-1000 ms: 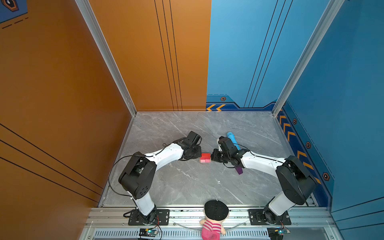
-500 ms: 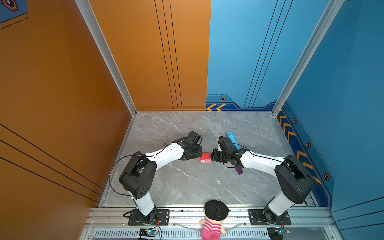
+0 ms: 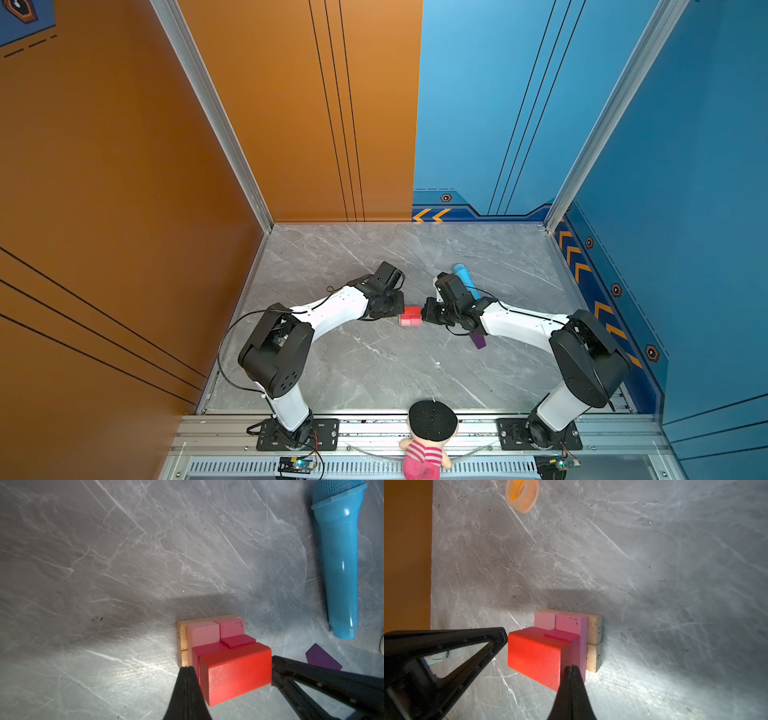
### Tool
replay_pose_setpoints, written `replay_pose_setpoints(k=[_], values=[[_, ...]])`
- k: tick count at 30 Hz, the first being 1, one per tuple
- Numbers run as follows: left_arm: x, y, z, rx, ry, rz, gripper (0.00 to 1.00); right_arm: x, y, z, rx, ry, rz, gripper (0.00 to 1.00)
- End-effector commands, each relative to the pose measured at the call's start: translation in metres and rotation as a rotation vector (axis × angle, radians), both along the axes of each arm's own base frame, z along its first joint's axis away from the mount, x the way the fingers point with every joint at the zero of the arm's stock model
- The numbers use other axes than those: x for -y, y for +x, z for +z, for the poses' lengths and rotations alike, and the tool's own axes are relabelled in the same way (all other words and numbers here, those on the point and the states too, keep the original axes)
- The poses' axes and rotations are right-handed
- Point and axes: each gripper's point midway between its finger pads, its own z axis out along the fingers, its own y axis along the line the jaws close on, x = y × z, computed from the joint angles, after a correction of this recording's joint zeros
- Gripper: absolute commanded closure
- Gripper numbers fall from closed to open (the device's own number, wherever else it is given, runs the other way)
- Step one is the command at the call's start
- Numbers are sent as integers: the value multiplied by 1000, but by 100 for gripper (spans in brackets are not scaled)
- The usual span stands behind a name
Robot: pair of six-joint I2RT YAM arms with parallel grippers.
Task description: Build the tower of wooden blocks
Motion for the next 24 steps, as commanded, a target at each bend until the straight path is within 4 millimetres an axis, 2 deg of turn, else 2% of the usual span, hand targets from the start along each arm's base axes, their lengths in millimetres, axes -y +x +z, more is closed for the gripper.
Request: replay_pose_setpoints(k=[1, 24], values=[[8, 2, 5, 7, -5, -33, 100, -5, 2, 7, -10, 15, -8, 100], [14, 0, 8, 9, -15, -46, 100, -4, 2, 6, -12, 5, -8, 100]])
